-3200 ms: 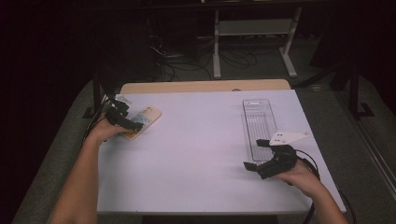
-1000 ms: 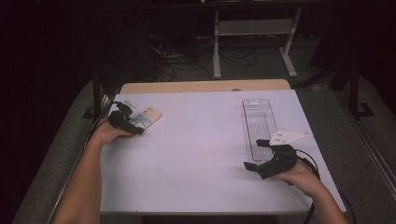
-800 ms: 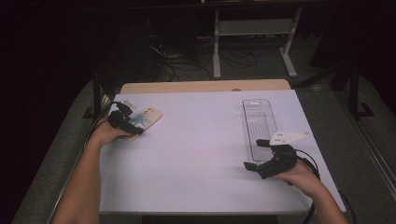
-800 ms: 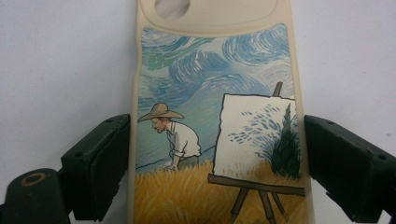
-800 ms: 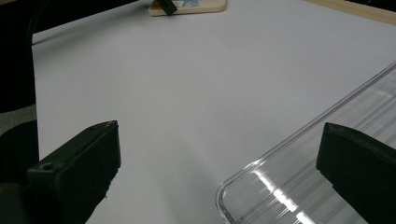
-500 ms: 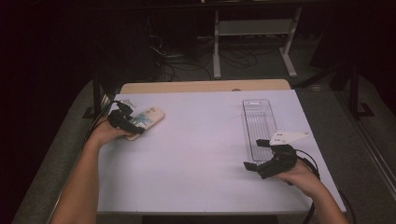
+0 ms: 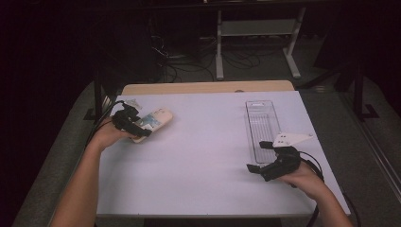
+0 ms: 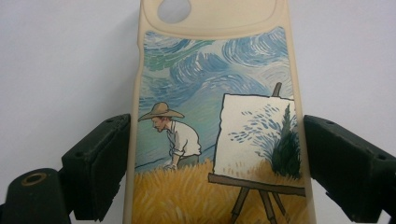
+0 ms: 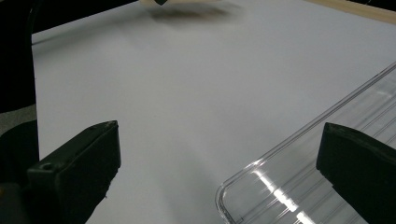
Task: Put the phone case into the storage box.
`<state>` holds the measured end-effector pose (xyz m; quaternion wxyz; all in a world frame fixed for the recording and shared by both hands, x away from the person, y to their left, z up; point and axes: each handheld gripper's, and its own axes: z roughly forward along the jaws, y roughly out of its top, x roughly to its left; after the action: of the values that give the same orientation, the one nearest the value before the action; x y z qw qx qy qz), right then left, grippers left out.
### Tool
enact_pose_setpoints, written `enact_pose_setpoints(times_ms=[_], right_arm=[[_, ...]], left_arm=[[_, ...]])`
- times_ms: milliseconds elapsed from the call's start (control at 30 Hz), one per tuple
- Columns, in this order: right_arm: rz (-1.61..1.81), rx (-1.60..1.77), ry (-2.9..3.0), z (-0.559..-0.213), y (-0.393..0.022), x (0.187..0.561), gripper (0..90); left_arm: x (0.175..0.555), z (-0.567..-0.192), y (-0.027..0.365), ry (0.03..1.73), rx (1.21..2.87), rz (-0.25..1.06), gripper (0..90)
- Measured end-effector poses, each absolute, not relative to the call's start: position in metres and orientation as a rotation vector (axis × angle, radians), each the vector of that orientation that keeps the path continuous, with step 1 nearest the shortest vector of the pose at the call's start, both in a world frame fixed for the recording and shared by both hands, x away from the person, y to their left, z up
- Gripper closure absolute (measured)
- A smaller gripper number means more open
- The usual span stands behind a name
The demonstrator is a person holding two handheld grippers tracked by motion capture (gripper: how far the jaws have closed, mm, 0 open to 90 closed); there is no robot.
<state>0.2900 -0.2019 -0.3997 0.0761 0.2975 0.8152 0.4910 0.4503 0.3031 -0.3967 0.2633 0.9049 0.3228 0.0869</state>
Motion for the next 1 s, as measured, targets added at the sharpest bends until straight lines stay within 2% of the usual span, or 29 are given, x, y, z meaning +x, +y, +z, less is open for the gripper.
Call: enact_pose_setpoints(times_ms=[400,1000], right_arm=[[1.471,0.888,2.445,-0.400,-0.202,0.290,0.0],[1.465,0.885,2.454,-0.399,-0.202,0.290,0.0]], left_arm=[[0.432,-0.382,0.280,0.774,2.410,0.176,11.0],[0.401,-0.364,0.244,0.574,2.414,0.161,11.2]])
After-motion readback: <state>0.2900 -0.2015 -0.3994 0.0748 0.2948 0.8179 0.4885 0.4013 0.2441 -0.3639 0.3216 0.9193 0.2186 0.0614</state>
